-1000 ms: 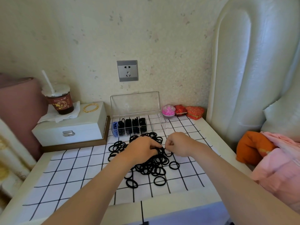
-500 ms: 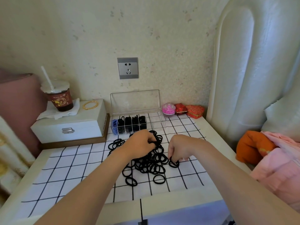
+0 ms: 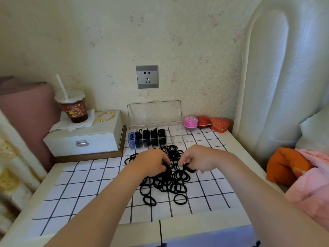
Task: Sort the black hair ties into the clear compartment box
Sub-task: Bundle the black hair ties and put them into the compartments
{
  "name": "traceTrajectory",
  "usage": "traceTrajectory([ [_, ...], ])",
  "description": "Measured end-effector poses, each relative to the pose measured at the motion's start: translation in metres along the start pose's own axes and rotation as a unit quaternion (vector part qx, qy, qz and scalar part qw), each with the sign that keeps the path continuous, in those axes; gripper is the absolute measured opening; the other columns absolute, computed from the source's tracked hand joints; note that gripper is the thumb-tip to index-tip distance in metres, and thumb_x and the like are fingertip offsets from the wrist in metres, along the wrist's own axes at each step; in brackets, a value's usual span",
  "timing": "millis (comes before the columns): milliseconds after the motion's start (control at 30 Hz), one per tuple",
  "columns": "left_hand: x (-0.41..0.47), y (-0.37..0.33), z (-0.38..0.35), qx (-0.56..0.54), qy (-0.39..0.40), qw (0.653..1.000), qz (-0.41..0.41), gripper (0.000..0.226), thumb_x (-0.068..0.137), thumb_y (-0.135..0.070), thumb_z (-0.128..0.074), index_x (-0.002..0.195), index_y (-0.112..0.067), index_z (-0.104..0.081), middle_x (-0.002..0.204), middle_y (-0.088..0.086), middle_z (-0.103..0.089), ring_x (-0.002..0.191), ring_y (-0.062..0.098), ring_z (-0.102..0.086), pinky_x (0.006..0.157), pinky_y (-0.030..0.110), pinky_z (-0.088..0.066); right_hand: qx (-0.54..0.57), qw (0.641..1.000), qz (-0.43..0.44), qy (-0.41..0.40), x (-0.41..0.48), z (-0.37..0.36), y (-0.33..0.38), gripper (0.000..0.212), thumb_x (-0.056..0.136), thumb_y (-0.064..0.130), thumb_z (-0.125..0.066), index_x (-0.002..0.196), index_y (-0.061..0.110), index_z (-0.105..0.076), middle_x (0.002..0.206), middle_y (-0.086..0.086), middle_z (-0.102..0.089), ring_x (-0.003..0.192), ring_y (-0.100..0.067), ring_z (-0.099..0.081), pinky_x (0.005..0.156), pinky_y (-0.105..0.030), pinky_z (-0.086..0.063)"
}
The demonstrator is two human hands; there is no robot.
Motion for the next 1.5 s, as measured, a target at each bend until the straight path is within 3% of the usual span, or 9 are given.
traceTrajectory([
  [133,0.004,-0.002,-0.003,0.063,0.008,0.998,0.004,0.036,0.087,-0.025,-0.061,0.119,-0.041,-0.068,0.115,-0.010,-0.068,0.101,0.014,-0.061,0.072,0.028,-0.049,-0.041,0.998,0.038,0.001,0.004,-0.009,0.014,0.045,0.086,0.001,-0.060,0.115,0.035,-0.070,0.103,0.005,-0.063,0.069,-0.001,-0.054,0.062,-0.017,-0.043],
  [333,0.003,0.005,0.000,0.074,-0.001,0.997,0.013,0.029,0.087,-0.023,-0.060,0.111,-0.035,-0.071,0.111,-0.008,-0.067,0.100,0.016,-0.062,0.075,0.030,-0.050,-0.060,0.997,0.038,-0.030,0.012,-0.014,0.021,0.033,0.083,0.005,-0.066,0.106,0.024,-0.077,0.087,0.016,-0.063,0.080,-0.005,-0.059,0.072,-0.018,-0.046],
  [467,0.003,0.018,0.012,-0.065,-0.041,0.997,0.020,0.012,0.090,-0.028,-0.061,0.093,-0.022,-0.072,0.092,-0.001,-0.069,0.085,0.019,-0.063,0.076,0.033,-0.054,0.013,0.992,0.051,-0.115,0.015,0.007,0.023,0.022,0.086,0.008,-0.068,0.103,0.016,-0.078,0.095,0.006,-0.073,0.086,-0.011,-0.067,0.075,-0.018,-0.049],
  [600,-0.002,0.030,0.028,-0.213,-0.088,0.972,0.039,0.008,0.095,-0.027,-0.060,0.095,-0.022,-0.067,0.086,-0.006,-0.066,0.082,0.014,-0.063,0.076,0.027,-0.051,0.148,0.980,0.033,-0.129,0.017,0.015,0.022,0.015,0.091,0.007,-0.063,0.100,0.010,-0.075,0.087,-0.008,-0.076,0.076,-0.022,-0.075,0.050,-0.027,-0.049],
  [733,-0.009,0.042,0.023,-0.283,-0.089,0.952,0.068,0.008,0.093,-0.025,-0.064,0.094,-0.023,-0.071,0.077,-0.009,-0.067,0.068,0.004,-0.060,0.066,0.019,-0.047,0.238,0.962,0.038,-0.131,0.018,0.019,0.030,0.016,0.093,0.010,-0.064,0.106,0.011,-0.073,0.090,-0.008,-0.076,0.069,-0.017,-0.074,0.046,-0.023,-0.050],
  [933,-0.015,0.051,0.018,-0.412,-0.086,0.903,0.091,0.009,0.089,-0.018,-0.070,0.093,-0.024,-0.074,0.090,0.001,-0.074,0.084,0.013,-0.071,0.079,0.027,-0.060,0.378,0.920,0.067,-0.076,0.022,0.010,0.060,0.016,0.091,0.004,-0.064,0.106,0.008,-0.070,0.082,-0.011,-0.074,0.064,-0.020,-0.069,0.044,-0.023,-0.047],
  [1167,-0.019,0.056,0.012,-0.513,-0.023,0.850,0.114,0.021,0.090,-0.019,-0.071,0.110,-0.014,-0.074,0.098,0.008,-0.076,0.083,0.011,-0.072,0.082,0.026,-0.060,0.332,0.939,0.042,-0.076,0.035,0.000,0.070,0.014,0.093,0.009,-0.064,0.103,0.005,-0.070,0.082,-0.014,-0.073,0.065,-0.022,-0.071,0.047,-0.025,-0.050],
  [1367,-0.021,0.053,0.011,-0.658,0.042,0.747,0.091,0.024,0.096,-0.021,-0.056,0.109,-0.005,-0.067,0.097,0.009,-0.068,0.093,0.020,-0.066,0.090,0.034,-0.055,0.254,0.958,0.018,-0.131,0.045,0.004,0.070,0.011,0.089,0.013,-0.066,0.100,0.011,-0.069,0.079,-0.016,-0.074,0.064,-0.027,-0.073,0.043,-0.024,-0.049],
  [1500,-0.020,0.058,0.011,-0.590,0.021,0.803,0.083,0.028,0.093,-0.025,-0.067,0.118,-0.012,-0.070,0.109,0.005,-0.071,0.100,0.014,-0.066,0.096,0.031,-0.055,0.179,0.968,0.016,-0.174,0.048,0.007,0.074,0.009,0.084,0.018,-0.067,0.093,0.017,-0.067,0.069,-0.007,-0.072,0.053,-0.020,-0.070,0.044,-0.026,-0.051],
])
Point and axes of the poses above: each hand's wrist, its own x-axis towards the middle knuckle, its own z-axis out of the back of the hand, y = z × x, the point moved 8 cm from there along x, towards the middle knuckle
